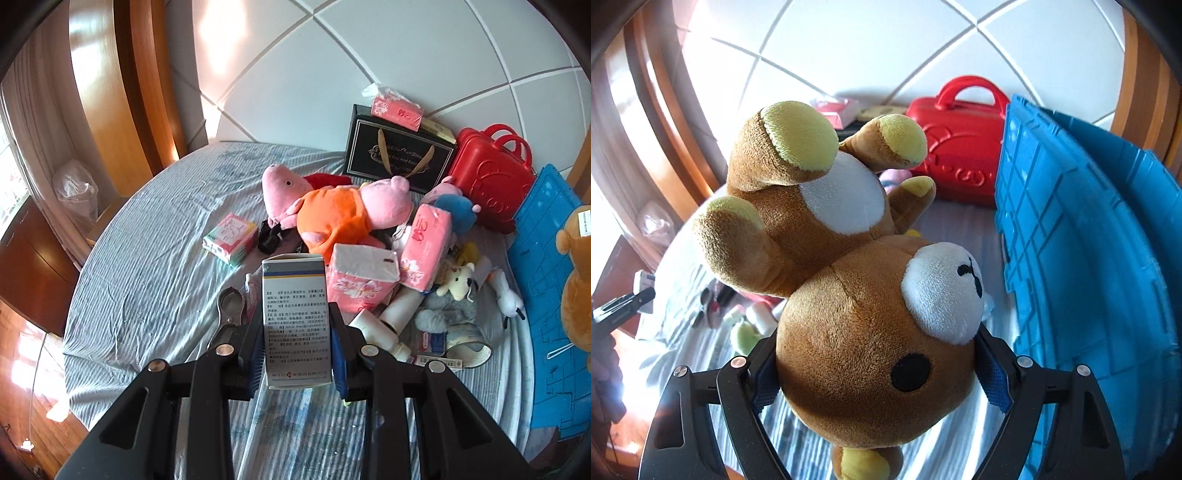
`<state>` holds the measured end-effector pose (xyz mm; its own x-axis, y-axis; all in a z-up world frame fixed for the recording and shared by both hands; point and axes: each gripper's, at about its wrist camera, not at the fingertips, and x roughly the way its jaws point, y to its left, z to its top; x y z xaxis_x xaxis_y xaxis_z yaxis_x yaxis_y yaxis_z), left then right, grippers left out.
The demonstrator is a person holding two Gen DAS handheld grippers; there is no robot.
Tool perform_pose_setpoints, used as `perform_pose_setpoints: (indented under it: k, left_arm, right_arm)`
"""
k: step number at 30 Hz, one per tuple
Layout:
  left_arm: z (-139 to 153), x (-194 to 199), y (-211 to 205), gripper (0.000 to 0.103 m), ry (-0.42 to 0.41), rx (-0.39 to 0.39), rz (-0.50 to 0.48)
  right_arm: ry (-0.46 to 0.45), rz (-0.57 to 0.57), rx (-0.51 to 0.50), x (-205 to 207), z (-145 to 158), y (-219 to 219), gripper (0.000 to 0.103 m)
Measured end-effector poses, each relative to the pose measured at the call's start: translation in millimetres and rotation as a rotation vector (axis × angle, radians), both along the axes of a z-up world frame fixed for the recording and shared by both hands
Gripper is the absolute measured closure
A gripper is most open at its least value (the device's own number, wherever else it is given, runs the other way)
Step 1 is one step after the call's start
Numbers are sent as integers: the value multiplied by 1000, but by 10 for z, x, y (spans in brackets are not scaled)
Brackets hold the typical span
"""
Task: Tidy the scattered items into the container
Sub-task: 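Carry the medicine box and brown teddy bear over the blue bin with both tools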
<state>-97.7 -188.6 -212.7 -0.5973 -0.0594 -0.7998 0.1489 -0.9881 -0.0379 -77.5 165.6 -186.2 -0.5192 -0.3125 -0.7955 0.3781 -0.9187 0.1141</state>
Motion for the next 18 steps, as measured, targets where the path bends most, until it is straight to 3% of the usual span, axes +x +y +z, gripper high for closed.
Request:
perform_pose_setpoints:
  k: [8,18]
  left_arm:
    - [572,31,351,74,83,-15,-34]
    - [1068,9,942,74,169,-40,-110]
  right_arm:
    - [73,-6,-72,265,535,269,17]
    - [154,-35,-139,331,1013,693,17]
